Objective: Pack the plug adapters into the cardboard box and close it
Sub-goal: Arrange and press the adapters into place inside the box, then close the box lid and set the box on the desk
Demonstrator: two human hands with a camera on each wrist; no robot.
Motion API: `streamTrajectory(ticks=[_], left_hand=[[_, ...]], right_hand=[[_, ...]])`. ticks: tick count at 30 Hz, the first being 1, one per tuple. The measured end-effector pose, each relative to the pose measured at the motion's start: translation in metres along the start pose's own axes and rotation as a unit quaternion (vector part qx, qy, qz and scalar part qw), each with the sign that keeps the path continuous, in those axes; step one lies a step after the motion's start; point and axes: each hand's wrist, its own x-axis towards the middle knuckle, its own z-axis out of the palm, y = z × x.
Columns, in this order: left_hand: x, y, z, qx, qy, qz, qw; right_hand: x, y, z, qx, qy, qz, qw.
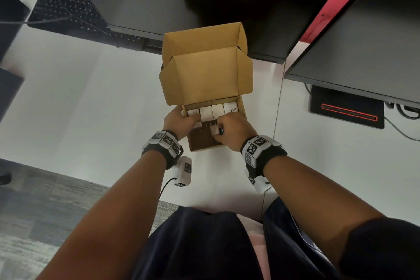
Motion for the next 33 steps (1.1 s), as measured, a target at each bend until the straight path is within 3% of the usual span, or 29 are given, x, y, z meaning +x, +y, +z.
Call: streamTrajectory(ticks=[3,6,9,11,15,19,23,27,30,33], left_hand=[[0.004,-0.005,-0.004,-0.048,-0.023,-0.020,0.998],[0.000,-0.008,-0.017,-0.150,-0.074,-0.044,0.985],[-0.002,-0.010,-0.041,-0.194,-0.075,-0.033,0.978],[0.003,-0.012,-0.057,-0.207,-0.026,-0.015,0.978],[0.006,-0.001,-0.070,-0.245,0.046,0.021,0.968],[-0.007,0.020,-0.062,-0.275,0.031,0.036,0.960],[-0.014,0.013,-0.055,-0.242,-0.017,0.006,0.970],[-0.018,0.002,-0.045,-0.180,-0.028,0.004,0.983],[-0.015,-0.010,-0.038,-0.060,-0.019,0.068,0.996],[-0.015,-0.016,-0.029,0.059,0.000,0.093,0.994]], right_hand=[[-0.005,0.006,-0.007,0.073,0.039,-0.015,0.996],[-0.018,0.021,-0.022,0.146,0.136,-0.023,0.980],[-0.028,0.039,-0.045,0.172,0.243,0.037,0.954],[-0.026,0.046,-0.061,0.233,0.265,0.101,0.930],[-0.013,0.038,-0.089,0.426,0.172,0.128,0.879],[-0.013,0.017,-0.097,0.441,0.121,0.108,0.883],[-0.023,0.024,-0.090,0.449,0.110,0.140,0.876],[-0.037,0.039,-0.078,0.404,0.033,0.162,0.900],[-0.041,0.045,-0.065,0.373,0.027,0.152,0.915],[-0.044,0.053,-0.050,0.254,0.009,0.141,0.957]])
